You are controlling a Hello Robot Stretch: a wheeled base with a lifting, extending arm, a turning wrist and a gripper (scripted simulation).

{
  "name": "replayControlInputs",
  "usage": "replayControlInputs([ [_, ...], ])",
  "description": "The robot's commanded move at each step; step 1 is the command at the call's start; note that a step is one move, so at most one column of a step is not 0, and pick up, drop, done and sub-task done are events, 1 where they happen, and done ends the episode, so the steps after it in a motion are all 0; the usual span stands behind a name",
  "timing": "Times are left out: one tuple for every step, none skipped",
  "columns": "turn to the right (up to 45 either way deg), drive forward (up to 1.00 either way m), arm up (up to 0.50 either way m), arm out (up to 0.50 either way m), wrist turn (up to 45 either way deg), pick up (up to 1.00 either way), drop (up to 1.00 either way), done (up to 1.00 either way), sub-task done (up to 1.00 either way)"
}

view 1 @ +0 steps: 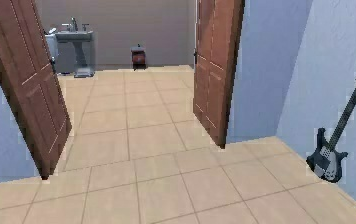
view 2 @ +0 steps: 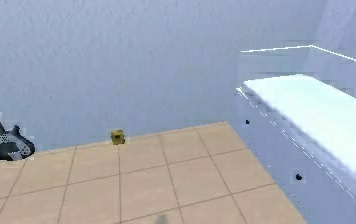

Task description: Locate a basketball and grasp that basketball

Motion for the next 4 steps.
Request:
replayControlInputs([
  [-9.0, 0.00, 0.00, 0.00, 0.0, 0.00, 0.00, 0.00, 0.00],
  [0.0, 1.00, 0.00, 0.00, 0.0, 0.00, 0.00, 0.00, 0.00],
  [-3.0, 0.00, 0.00, 0.00, 0.0, 0.00, 0.00, 0.00, 0.00],
  [0.0, 1.00, 0.00, 0.00, 0.0, 0.00, 0.00, 0.00, 0.00],
])
